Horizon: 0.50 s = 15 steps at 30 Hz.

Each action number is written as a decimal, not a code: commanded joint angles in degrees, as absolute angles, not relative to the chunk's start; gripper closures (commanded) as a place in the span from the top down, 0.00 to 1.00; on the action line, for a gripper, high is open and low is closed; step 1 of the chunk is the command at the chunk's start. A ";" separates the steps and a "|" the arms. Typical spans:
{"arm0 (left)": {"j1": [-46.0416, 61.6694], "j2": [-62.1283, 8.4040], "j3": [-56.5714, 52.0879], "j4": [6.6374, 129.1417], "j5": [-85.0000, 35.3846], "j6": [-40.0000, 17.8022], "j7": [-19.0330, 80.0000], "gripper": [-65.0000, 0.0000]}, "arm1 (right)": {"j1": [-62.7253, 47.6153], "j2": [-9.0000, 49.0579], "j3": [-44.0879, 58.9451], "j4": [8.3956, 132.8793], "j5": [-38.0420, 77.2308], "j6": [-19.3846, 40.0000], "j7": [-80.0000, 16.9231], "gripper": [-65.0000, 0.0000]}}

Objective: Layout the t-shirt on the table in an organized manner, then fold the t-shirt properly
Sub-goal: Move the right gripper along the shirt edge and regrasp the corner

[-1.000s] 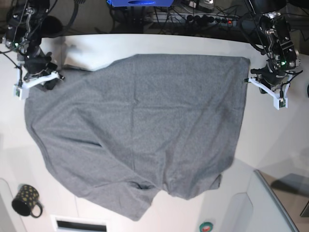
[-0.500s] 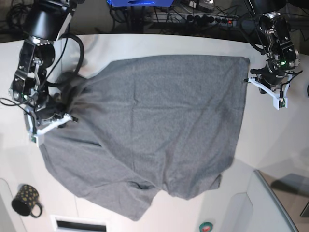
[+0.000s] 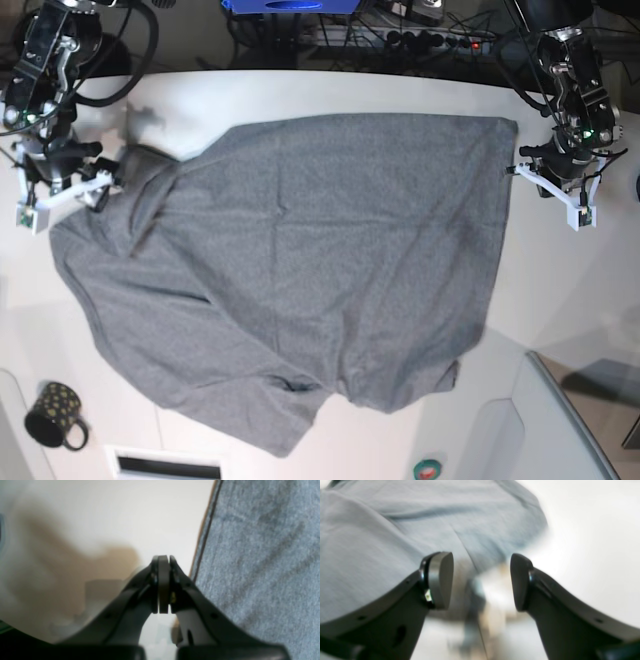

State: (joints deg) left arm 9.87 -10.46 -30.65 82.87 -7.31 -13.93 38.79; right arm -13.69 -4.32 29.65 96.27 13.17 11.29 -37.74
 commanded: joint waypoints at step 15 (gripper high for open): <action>10.15 -11.30 -30.90 84.00 -7.34 -13.85 37.85 0.07 | -10.86 -3.82 29.67 80.92 14.11 12.09 -35.56 0.31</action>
